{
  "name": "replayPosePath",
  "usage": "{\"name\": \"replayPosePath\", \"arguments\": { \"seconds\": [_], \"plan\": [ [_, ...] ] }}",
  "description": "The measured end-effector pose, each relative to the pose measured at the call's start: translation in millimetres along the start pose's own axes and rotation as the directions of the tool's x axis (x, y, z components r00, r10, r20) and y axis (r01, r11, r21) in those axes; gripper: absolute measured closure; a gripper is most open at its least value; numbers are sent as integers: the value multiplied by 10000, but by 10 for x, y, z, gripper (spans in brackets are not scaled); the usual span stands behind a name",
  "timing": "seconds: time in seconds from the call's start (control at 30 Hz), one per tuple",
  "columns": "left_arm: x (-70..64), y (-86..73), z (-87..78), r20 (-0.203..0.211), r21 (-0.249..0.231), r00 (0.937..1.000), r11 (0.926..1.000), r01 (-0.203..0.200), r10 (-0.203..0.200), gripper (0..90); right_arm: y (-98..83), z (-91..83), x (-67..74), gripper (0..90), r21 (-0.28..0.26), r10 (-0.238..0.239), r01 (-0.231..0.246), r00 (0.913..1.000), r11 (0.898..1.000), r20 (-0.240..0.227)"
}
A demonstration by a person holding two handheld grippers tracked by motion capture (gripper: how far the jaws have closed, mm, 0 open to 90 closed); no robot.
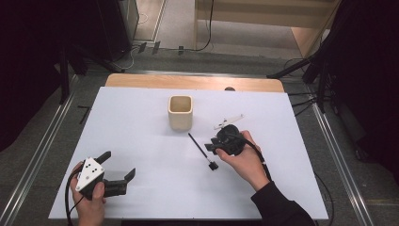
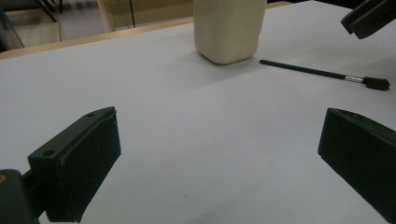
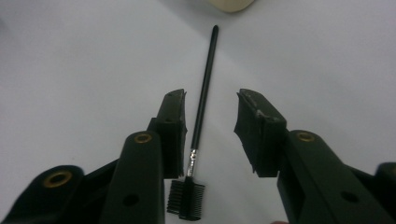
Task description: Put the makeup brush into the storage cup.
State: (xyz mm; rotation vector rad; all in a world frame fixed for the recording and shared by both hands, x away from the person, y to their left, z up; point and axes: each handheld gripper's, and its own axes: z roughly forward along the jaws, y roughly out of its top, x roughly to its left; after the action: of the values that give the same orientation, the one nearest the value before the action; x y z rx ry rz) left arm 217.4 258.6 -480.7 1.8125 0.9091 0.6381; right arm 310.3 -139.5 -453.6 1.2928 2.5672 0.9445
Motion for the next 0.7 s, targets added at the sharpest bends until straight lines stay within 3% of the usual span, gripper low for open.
{"name": "replayPosePath", "arguments": {
  "seconds": [0.1,0.33,0.43,0.7],
  "plan": [
    [0,-1,0,3,-7,10000,10000,5,-5,0,54,81,23,666,462,-120,110,9997,9989,211],
    [6,-2,1,-10,-5,10000,10000,18,-18,0,157,259,72,742,1607,-205,175,9996,9868,170],
    [5,-2,0,4,-17,10000,10000,29,-29,0,186,320,81,748,1911,-168,153,9998,9814,64],
    [7,-3,2,23,0,10000,10000,23,-23,0,188,448,109,760,2544,-332,242,9990,9668,310]
  ]
}}
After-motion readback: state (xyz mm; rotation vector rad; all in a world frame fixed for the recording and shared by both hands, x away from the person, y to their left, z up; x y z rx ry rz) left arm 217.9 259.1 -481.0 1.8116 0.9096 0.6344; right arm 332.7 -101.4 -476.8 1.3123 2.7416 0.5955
